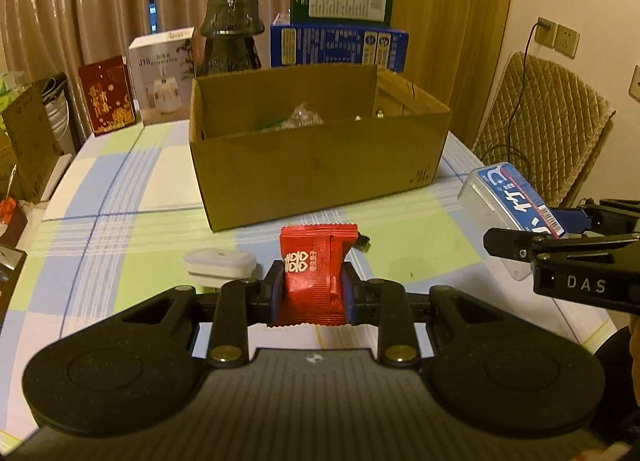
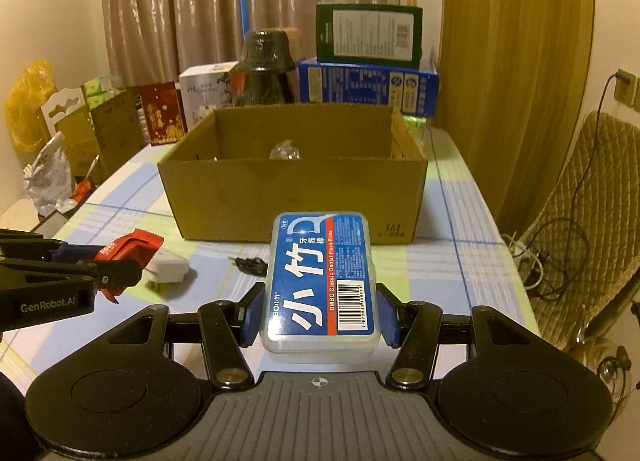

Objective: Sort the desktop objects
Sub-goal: 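Lift and carry the red candy and toothpick case toward the cardboard box, then open both grippers to drop the red candy and toothpick case inside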

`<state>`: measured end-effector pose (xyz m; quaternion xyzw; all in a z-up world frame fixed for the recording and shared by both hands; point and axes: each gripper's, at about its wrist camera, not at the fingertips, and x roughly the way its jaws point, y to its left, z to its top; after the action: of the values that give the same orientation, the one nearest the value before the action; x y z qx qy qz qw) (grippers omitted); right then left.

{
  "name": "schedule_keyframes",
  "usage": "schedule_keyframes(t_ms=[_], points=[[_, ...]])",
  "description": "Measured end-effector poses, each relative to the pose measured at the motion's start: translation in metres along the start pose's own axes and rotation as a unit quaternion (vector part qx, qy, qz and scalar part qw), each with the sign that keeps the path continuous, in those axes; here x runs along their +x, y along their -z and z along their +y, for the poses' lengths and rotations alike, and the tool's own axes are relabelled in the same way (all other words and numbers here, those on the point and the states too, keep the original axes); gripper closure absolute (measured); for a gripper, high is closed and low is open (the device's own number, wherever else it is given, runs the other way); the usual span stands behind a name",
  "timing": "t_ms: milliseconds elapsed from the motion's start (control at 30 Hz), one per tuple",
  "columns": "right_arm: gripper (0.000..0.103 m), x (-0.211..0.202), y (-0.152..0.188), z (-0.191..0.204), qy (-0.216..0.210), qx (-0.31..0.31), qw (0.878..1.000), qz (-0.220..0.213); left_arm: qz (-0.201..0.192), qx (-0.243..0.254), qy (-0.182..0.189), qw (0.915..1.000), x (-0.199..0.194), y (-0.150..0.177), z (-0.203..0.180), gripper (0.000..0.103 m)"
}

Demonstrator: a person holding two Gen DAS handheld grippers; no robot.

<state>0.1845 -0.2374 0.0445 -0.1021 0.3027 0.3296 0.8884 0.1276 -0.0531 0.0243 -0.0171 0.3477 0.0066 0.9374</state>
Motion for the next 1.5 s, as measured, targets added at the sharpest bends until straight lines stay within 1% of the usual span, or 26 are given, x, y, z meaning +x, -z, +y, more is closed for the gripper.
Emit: schedule_keyframes(t_ms=[200, 333, 467, 600, 833, 967, 1100, 1200, 1500], points=[[0.050, -0.001, -0.016, 0.005, -0.009, -0.012, 1.000, -0.009, -0.008, 0.001, 0.001, 1.0000, -0.011, -0.010, 0.004, 0.079], [0.050, 0.003, -0.034, 0.002, -0.015, -0.016, 1.000, -0.013, -0.011, 0.002, 0.005, 0.9999, -0.011, -0.020, 0.008, 0.079], [0.050, 0.011, -0.059, -0.005, -0.020, -0.022, 0.999, -0.015, -0.013, 0.000, 0.010, 0.9999, -0.006, -0.038, 0.017, 0.079], [0.050, 0.031, -0.087, -0.016, -0.023, -0.025, 0.999, -0.012, -0.017, -0.005, 0.012, 0.9998, 0.005, -0.065, 0.029, 0.079], [0.050, 0.070, -0.133, -0.026, -0.035, -0.029, 0.999, -0.003, -0.016, 0.005, 0.006, 0.9998, 0.039, -0.120, 0.045, 0.079], [0.050, 0.092, -0.155, -0.031, -0.043, -0.024, 0.999, 0.004, -0.007, -0.002, 0.014, 0.9999, 0.064, -0.143, 0.052, 0.079], [0.050, 0.110, -0.173, -0.035, -0.041, -0.025, 0.999, 0.006, 0.005, -0.002, 0.022, 0.9997, 0.087, -0.160, 0.057, 0.079], [0.050, 0.126, -0.181, -0.038, -0.038, -0.029, 0.999, 0.012, 0.009, 0.001, 0.020, 0.9998, 0.103, -0.169, 0.060, 0.079], [0.050, 0.166, -0.189, -0.040, -0.033, -0.029, 0.998, 0.035, 0.029, -0.001, 0.018, 0.9994, 0.143, -0.180, 0.072, 0.079]])
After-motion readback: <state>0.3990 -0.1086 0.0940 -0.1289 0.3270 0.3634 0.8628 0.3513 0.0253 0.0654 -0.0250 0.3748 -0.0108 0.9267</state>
